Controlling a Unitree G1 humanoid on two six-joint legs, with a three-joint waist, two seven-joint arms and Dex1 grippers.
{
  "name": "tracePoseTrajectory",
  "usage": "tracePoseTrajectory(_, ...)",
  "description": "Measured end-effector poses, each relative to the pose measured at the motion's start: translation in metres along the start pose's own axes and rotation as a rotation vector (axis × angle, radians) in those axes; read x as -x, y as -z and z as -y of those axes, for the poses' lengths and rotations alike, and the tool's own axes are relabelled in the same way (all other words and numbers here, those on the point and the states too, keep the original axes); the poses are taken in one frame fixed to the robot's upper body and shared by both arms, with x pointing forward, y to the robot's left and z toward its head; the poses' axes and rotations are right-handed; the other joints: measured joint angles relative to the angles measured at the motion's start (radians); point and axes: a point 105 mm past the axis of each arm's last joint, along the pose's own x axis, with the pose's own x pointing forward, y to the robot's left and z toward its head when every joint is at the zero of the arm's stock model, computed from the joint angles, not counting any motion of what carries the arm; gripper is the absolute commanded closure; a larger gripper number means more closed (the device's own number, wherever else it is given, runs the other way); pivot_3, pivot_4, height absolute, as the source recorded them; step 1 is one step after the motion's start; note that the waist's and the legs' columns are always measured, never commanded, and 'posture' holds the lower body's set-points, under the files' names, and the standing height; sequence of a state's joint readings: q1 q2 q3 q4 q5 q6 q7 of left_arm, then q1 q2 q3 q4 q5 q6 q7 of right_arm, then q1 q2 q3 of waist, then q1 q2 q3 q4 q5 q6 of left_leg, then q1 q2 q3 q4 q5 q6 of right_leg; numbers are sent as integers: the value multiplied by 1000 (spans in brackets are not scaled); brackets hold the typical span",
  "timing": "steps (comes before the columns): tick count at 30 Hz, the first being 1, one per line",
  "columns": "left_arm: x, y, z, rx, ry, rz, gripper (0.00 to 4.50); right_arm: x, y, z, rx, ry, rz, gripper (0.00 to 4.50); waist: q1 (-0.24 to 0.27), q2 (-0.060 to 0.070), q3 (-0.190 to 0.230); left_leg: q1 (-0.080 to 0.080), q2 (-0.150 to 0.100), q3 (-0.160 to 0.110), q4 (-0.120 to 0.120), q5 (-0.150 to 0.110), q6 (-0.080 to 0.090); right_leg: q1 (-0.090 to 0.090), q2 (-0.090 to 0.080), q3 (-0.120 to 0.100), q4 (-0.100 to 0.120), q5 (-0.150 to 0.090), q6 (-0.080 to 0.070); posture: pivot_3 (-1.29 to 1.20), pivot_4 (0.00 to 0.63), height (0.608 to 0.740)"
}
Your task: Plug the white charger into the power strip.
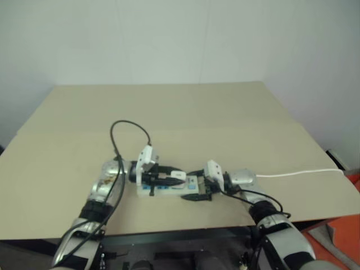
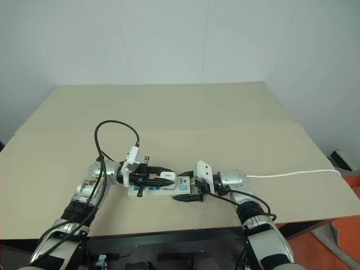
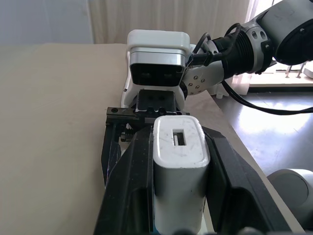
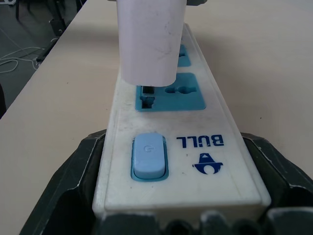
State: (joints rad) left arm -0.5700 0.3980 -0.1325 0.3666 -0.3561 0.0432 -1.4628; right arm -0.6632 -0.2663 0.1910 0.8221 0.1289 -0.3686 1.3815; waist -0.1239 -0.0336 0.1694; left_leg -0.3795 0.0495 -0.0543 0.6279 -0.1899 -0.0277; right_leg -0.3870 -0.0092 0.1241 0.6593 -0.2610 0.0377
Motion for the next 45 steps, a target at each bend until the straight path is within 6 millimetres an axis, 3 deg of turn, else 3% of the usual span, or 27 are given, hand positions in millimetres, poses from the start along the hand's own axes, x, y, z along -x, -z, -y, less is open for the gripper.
tracePoseTrajectory(43,2,25,4,13,-21,-17,3482,-2,2,-1,-17,0,-10,1083,-1,5,-8,3,0,0,-3,0,0,1,0,0,-2,-1,-2,0,150,740)
tracePoseTrajectory(45,3,25,4,16,-19,-24,2727,-2,2,-1,-18,0,-10,1083,-1,5,-8,3,0,0,-3,0,0,1,0,1,-2,-2,-2,0,150,740)
